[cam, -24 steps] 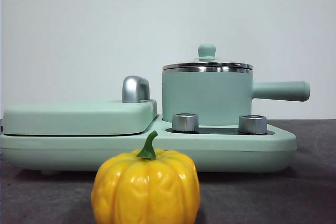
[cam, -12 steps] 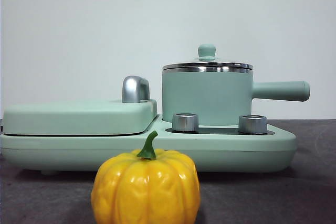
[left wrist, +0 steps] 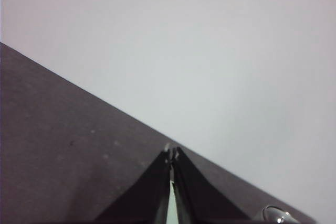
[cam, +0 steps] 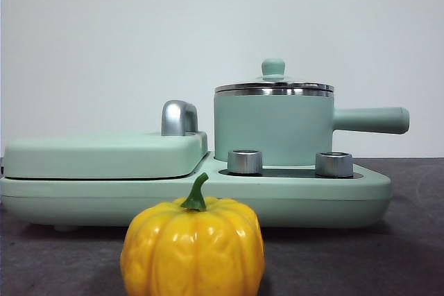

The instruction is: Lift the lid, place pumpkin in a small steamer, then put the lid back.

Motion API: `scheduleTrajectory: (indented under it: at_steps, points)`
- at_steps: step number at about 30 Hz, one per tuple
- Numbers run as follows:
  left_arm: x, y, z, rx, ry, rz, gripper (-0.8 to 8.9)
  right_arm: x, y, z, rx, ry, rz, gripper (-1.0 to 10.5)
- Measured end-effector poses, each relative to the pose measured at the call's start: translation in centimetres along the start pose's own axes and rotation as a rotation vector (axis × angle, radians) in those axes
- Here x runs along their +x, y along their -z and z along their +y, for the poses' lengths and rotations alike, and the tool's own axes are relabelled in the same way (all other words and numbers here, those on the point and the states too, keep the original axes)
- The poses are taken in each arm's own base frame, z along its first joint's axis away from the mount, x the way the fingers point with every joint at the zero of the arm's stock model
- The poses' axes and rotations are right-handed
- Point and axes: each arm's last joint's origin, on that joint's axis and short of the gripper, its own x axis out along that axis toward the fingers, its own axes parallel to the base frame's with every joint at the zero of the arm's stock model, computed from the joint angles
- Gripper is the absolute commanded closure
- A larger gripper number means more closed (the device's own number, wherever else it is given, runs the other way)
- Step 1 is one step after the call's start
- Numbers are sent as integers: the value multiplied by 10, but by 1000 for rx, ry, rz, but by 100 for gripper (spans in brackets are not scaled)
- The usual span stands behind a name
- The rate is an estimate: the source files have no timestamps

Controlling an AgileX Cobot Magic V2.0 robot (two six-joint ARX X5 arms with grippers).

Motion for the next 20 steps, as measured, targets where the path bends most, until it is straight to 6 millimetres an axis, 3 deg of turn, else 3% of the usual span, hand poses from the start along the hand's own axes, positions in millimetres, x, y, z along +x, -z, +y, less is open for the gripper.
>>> scheduleTrajectory:
  at_steps: [9,20]
  points:
    - [8,-38,-25,150,-13,22,804,-6,-24,7,-85,-8,2,935]
    - [38,-58,-38,313,-38,107,804,21,-53,18,-167,-52,118,935]
